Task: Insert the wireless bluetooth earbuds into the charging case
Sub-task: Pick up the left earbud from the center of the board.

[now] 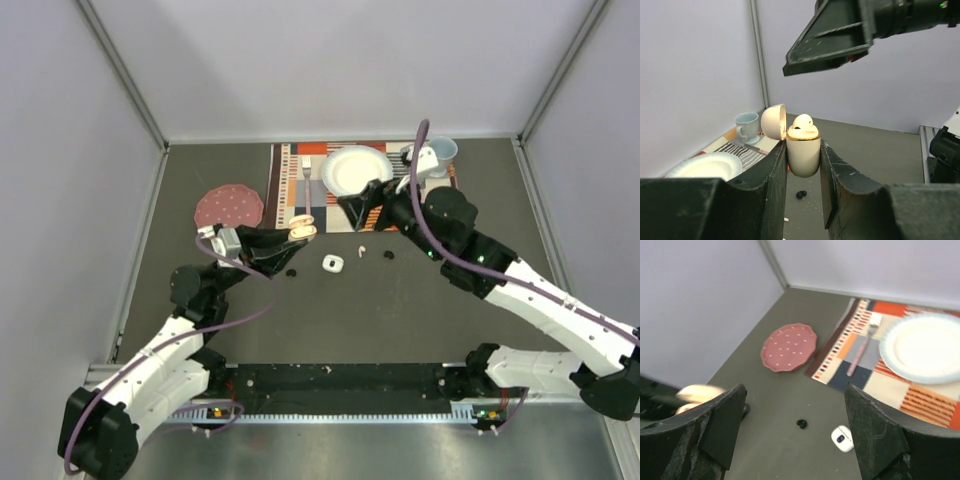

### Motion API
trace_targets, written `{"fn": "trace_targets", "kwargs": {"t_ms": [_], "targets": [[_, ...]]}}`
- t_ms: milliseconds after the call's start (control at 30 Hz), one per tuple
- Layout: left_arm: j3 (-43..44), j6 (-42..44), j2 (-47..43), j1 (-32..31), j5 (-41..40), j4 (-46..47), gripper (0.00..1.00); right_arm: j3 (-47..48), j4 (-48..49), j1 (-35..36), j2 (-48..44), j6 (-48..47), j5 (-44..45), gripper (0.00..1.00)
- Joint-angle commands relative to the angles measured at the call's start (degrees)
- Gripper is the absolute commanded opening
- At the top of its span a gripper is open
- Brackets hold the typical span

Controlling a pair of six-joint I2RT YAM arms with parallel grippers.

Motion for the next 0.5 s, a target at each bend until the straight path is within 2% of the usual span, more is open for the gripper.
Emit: {"fn": "trace_targets", "kwargs": {"t_ms": [0,167,233,333,467], "targets": [[0.3,0.3,-1.8,0.0,-0.9,2.4,0.00,1.1,-7.1,-7.5,1.8,11.7,-0.1,0.77],[0.5,0.7,-2.5,0.0,-0.9,0.9,0.00,0.5,-14.3,-11.3,6.2,16.0,-1.4,0.70],[0.5,0.8,-2.6,0.0,-1.0,0.7,0.00,0.2,-16.3,-13.2,9.3,21.3,-2.3,0.68],[0.5,1.0,-2.8,0.0,-1.0,0.3,0.00,-0.2,-19.3,-14.2,13.6,25.7,-2.8,0.74],[0.4,1.3,-3.6,0.0,-1.6,-0.6,0.00,0.8,-20.9,-14.2,19.3,28.4,-4.6,0.74]]}}
